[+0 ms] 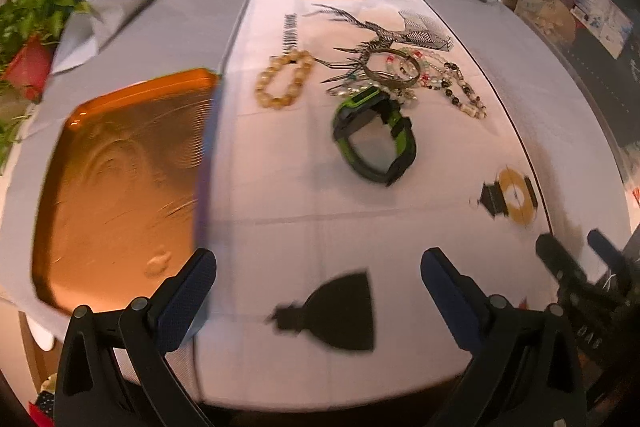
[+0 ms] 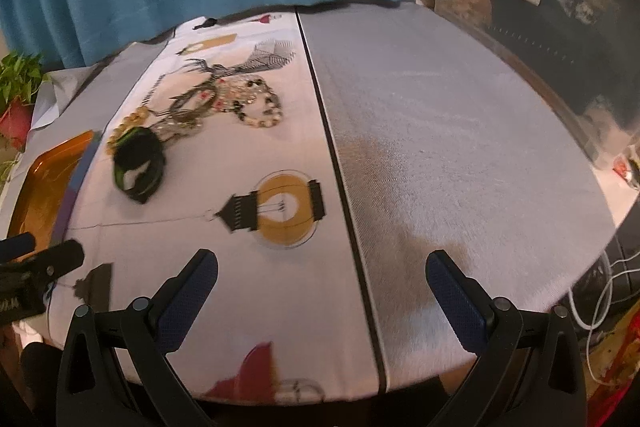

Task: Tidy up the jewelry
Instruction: 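Grasp the green-black watch with the left tool while the right tool grasps a bead bracelet, then carry the watch in the left tool into the tray while the right tool drops the bead bracelet beside it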

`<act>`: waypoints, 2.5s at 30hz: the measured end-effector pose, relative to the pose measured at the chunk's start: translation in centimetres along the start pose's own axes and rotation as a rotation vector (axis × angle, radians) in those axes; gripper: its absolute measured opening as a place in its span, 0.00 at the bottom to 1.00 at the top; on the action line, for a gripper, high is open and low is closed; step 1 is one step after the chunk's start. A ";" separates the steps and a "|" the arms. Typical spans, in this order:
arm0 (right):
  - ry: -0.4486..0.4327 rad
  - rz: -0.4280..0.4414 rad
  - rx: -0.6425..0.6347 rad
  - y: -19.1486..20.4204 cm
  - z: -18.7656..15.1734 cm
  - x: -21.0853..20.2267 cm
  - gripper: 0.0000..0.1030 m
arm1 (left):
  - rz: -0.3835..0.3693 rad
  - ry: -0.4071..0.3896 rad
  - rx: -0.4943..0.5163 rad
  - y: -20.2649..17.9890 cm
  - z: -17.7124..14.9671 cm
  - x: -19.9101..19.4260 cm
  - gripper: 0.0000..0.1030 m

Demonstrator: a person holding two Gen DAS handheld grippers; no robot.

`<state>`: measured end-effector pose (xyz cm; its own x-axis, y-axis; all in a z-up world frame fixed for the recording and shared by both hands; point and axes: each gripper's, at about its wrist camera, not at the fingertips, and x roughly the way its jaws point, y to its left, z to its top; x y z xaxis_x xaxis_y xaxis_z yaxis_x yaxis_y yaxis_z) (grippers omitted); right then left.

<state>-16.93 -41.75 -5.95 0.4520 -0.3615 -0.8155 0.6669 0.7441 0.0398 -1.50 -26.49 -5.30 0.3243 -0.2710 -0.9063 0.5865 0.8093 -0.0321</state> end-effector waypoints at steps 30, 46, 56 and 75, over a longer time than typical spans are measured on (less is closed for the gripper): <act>0.026 0.045 -0.168 4.4 13.8 13.8 1.00 | 0.016 0.056 -0.131 1.3 6.9 7.0 0.65; -0.174 0.176 -0.207 3.2 11.2 6.3 0.08 | -0.135 -0.096 -0.059 1.3 4.7 1.2 0.03; -0.292 0.143 -0.175 2.9 9.4 -5.3 0.08 | -0.098 -0.276 -0.037 5.1 2.2 -8.6 0.03; -0.294 0.311 -0.318 13.9 -2.2 -20.1 0.08 | -0.012 -0.341 -0.097 12.5 -10.5 -19.3 0.03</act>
<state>-18.03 -22.94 9.71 0.7771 -0.2045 -0.5952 0.2826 0.9584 0.0396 -8.19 -5.66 7.38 0.5563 -0.4257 -0.7137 0.5239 0.8463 -0.0965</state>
